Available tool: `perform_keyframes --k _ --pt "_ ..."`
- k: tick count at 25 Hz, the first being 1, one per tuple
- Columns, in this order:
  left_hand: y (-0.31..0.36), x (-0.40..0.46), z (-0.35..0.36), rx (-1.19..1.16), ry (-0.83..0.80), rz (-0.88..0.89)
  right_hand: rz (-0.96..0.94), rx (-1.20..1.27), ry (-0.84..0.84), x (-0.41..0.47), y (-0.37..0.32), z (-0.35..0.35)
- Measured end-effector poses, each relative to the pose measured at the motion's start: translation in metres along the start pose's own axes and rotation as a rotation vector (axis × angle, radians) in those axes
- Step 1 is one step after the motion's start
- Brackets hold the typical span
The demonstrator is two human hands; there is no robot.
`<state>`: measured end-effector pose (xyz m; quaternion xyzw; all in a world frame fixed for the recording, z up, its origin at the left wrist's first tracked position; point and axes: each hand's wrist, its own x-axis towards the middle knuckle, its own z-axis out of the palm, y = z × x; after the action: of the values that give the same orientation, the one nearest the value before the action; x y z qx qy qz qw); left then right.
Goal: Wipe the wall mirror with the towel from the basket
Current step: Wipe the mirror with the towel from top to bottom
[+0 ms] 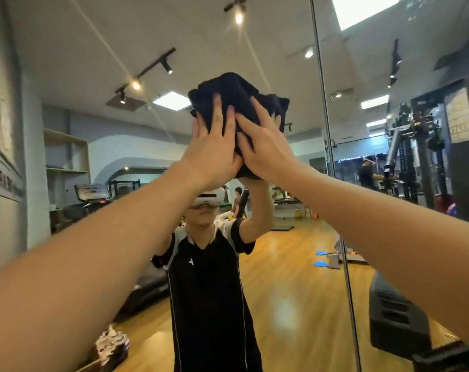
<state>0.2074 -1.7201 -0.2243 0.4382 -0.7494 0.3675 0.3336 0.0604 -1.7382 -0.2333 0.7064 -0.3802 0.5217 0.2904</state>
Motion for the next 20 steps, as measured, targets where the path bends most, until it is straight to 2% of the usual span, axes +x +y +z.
perform_keyframes --k 5,8,14,20 --pt "-0.038 0.029 -0.028 0.062 -0.01 0.017 -0.04 -0.084 0.104 0.06 -0.007 0.017" --pt "-0.038 0.046 -0.033 0.122 0.064 0.02 -0.073 -0.123 0.155 0.079 0.007 0.012" --pt "-0.041 0.048 -0.009 0.067 0.241 -0.077 -0.131 -0.135 0.202 0.08 0.01 0.016" --pt "-0.041 0.045 -0.005 0.09 0.227 -0.11 -0.145 -0.104 0.267 0.069 0.01 0.019"
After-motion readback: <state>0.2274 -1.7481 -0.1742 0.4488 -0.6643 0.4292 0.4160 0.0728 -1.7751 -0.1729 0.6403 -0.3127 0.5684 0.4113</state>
